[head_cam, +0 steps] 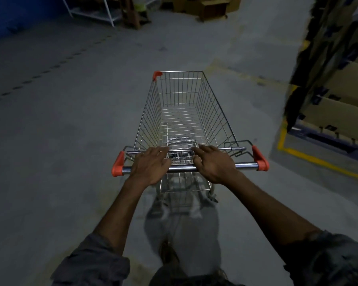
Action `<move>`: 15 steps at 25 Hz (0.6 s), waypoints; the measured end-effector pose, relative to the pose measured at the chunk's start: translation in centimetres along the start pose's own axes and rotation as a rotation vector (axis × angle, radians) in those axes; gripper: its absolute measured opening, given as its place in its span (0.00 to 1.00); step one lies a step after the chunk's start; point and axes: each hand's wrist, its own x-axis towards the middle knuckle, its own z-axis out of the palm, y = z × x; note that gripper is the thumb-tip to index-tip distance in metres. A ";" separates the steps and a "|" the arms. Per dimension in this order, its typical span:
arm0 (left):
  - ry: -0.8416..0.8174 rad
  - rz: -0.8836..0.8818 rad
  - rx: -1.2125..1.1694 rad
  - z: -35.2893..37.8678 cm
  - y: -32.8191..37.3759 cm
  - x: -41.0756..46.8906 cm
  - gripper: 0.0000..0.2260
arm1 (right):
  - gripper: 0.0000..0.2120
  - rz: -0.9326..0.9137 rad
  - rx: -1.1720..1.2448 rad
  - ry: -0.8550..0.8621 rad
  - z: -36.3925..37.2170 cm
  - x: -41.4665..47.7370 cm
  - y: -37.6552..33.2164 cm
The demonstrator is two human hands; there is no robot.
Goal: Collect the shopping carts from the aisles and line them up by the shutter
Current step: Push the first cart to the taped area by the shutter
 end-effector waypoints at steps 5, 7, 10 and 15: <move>0.000 -0.066 0.032 -1.3 -6.9 2.4 0.31 | 0.28 0.000 -0.026 0.036 0.6 6.2 -4.7; 0.018 -0.076 -0.005 -1.9 -9.6 3.6 0.31 | 0.28 -0.008 -0.042 0.045 0.6 9.0 -6.5; 0.070 -0.094 -0.024 -2.6 -12.8 5.3 0.32 | 0.30 -0.039 -0.076 0.042 0.4 12.9 -8.4; 0.121 -0.162 -0.039 -3.6 -17.3 9.1 0.33 | 0.31 -0.145 -0.114 0.000 -0.6 20.6 -9.8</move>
